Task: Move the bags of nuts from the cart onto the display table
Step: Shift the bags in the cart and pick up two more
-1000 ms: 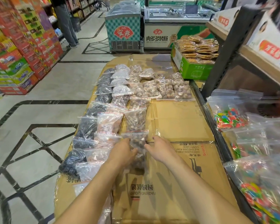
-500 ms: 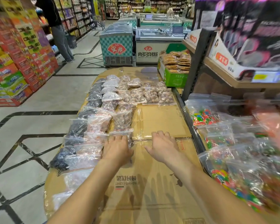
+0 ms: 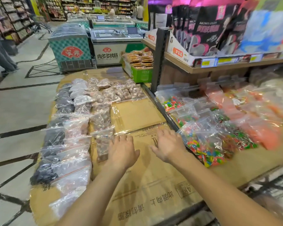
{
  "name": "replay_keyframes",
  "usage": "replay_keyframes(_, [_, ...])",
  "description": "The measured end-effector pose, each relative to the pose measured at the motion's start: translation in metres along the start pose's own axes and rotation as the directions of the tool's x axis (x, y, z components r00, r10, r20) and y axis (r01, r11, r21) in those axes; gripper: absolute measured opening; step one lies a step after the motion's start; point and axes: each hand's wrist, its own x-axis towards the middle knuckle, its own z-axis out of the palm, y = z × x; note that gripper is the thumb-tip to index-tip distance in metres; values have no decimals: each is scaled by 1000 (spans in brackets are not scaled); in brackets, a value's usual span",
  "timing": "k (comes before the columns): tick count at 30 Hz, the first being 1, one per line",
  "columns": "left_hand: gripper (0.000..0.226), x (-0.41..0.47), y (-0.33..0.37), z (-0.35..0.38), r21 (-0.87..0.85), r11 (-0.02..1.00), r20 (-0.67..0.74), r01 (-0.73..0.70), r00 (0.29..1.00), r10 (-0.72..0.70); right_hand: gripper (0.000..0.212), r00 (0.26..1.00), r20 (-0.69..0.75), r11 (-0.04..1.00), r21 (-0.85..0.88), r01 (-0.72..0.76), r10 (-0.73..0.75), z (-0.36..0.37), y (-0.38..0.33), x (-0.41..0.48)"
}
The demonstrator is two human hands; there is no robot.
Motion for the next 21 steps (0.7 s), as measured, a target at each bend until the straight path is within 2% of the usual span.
replay_keyframes(5, [68,-15,30,6,4,991,25,-137,990,137,59,991,49,992,5,-127,126,8,22,-50])
replay_keyframes(14, [62,-32,112,11,28,943,24,-333,943,332,73,946,40,944,53,-324,323,23,89,-106])
replay_keyframes(21, [65,-28,199,15,75,894,46,-443,897,440,66,903,64,897,108,-429,424,33,168,-135])
